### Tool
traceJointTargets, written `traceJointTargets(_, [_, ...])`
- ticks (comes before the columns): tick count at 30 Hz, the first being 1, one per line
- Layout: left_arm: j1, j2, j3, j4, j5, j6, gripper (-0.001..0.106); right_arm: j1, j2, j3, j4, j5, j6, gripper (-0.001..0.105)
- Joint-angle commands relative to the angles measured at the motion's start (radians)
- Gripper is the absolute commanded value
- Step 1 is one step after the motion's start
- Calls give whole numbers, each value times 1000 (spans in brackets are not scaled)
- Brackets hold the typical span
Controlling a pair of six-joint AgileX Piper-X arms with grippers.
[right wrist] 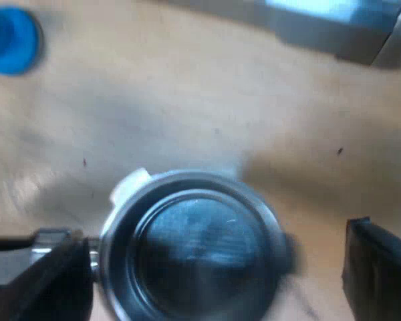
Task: Put the handle in the coffee machine
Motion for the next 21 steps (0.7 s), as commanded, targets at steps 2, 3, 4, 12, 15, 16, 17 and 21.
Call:
traceJointTargets(2, [2, -1, -6, 70, -17, 8, 0, -4, -99, -11, 0, 50, -6, 77])
traceJointTargets(3, [2, -1, -6, 71, -17, 8, 0, -4, -102, -11, 0, 50, -6, 77])
traceJointTargets(4, [2, -1, -6, 73, -17, 8, 0, -4, -112, -11, 0, 50, -6, 77])
traceJointTargets(12, [2, -1, -26, 118, -67, 22, 0, -4, -188, -11, 0, 50, -6, 77])
traceJointTargets(15, [2, -1, -37, 133, -84, 22, 0, 8, -195, -11, 0, 50, -6, 77])
traceJointTargets(16, [2, -1, -41, 143, -93, 22, 0, 24, -195, -11, 0, 64, -6, 77])
traceJointTargets(17, [2, -4, -44, 154, -98, 22, 0, 46, -195, -11, 0, 81, -6, 77])
traceJointTargets(21, [2, -25, -44, 170, -104, 25, 0, 106, -195, -11, 0, 148, 9, 77])
